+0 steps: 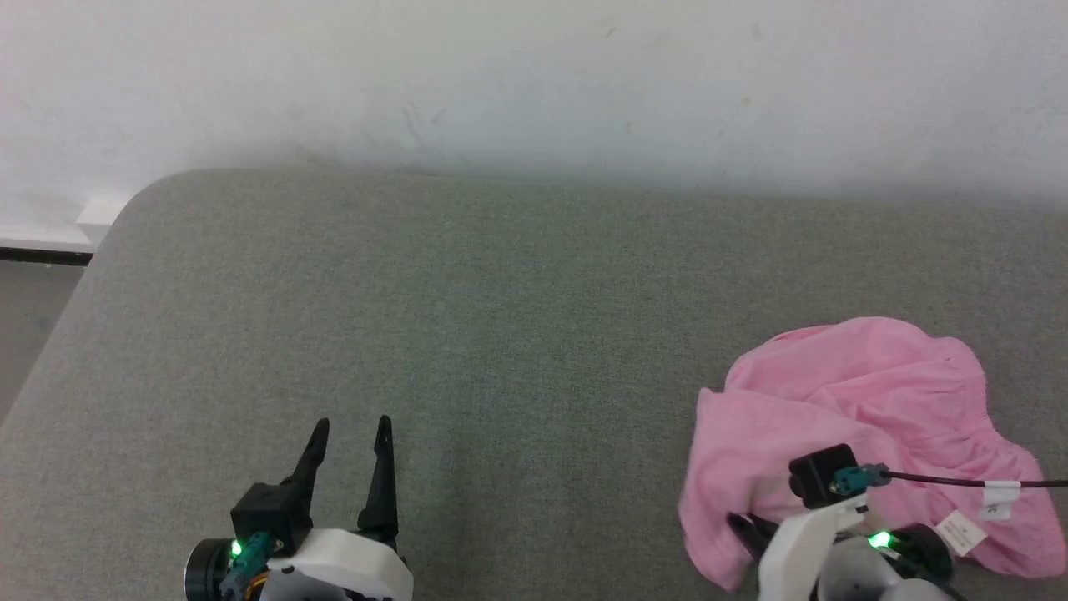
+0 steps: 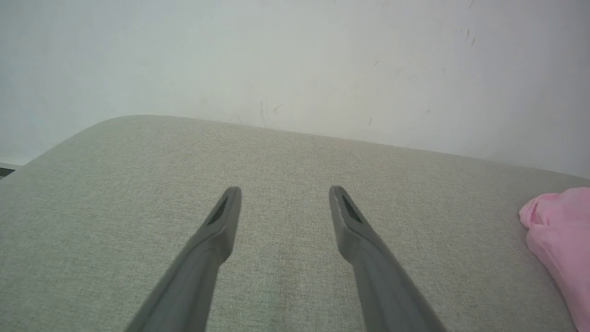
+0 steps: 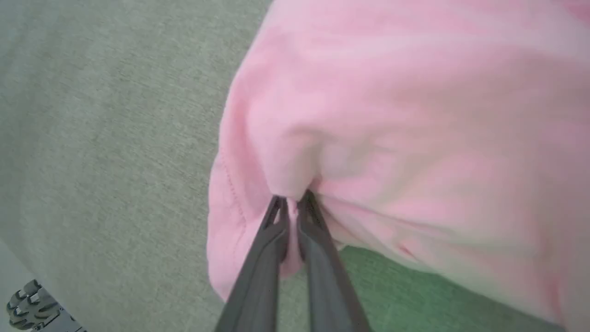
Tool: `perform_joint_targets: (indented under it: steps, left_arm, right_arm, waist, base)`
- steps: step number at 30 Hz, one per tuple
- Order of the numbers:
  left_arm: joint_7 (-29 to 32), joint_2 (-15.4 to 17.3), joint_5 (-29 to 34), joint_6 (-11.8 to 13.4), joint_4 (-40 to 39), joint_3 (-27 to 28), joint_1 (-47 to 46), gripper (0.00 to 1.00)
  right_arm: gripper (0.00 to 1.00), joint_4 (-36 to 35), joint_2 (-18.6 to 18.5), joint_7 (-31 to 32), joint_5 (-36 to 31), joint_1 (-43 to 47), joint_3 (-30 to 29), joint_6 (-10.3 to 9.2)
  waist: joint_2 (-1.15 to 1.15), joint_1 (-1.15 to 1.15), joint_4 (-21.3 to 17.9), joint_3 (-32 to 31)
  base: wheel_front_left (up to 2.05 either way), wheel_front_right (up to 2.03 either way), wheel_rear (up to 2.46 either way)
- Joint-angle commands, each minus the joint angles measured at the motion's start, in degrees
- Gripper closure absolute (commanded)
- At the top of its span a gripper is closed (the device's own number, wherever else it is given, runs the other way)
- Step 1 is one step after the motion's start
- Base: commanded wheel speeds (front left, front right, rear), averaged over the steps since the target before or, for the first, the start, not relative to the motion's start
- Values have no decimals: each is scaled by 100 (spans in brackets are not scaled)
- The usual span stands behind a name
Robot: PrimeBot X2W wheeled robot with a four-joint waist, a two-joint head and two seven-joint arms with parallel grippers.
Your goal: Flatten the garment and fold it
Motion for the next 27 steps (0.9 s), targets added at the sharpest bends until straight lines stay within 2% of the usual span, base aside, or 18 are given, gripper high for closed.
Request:
perform_joint_targets:
  steps: [1,6,12,13,14,15,19,22,24,27]
  left_arm:
    - [-27,-20,-15,25,18,13,-52,0]
    - [-27,-1,40,17,29,24,-60,0]
    - [-27,18,62,0,35,49,-82,0]
    - [-27,19,62,0,35,59,-77,0]
    - [-27,19,62,0,45,61,-69,0]
    - [-27,18,61,0,52,63,-63,0]
    - [-27,17,56,0,100,73,-30,0]
    - [-27,23,52,7,131,91,-7,0]
    - [-27,47,52,10,191,104,46,0]
    - [-27,74,60,-1,262,82,67,0]
  right_arm:
    - [100,-13,132,-299,35,-97,106,5]
    - [100,-305,334,-912,126,-286,610,5]
    - [100,-472,450,-1088,384,-208,1554,5]
    - [80,-447,434,-1097,436,-175,1671,5]
    - [27,-436,401,-1149,446,-157,1764,5]
    - [0,-453,376,-1278,449,-150,1805,5]
    - [0,-689,318,-1916,536,-58,1768,5]
    - [0,-858,221,-2067,570,-14,1703,5]
    - [0,-1196,135,-2336,582,72,1394,5]
    - [0,-1458,193,-2621,347,219,756,5]
  waist:
    - [0,-1,-31,-28]
    - [0,-1,-96,-77]
    - [0,-1,-150,-78]
    - [0,-1,-163,-75]
    - [0,-1,-172,-70]
    - [0,-1,-181,-68]
    - [0,-1,-223,-88]
    - [0,-1,-264,-122]
    - [0,-1,-327,-209]
    - [0,-1,-373,-294]
  base:
    - [0,0,0]
    - [0,0,0]
    - [0,0,0]
    - [0,0,0]
    - [0,0,0]
    - [0,0,0]
    - [0,0,0]
    - [0,0,0]
    - [0,0,0]
    - [0,0,0]
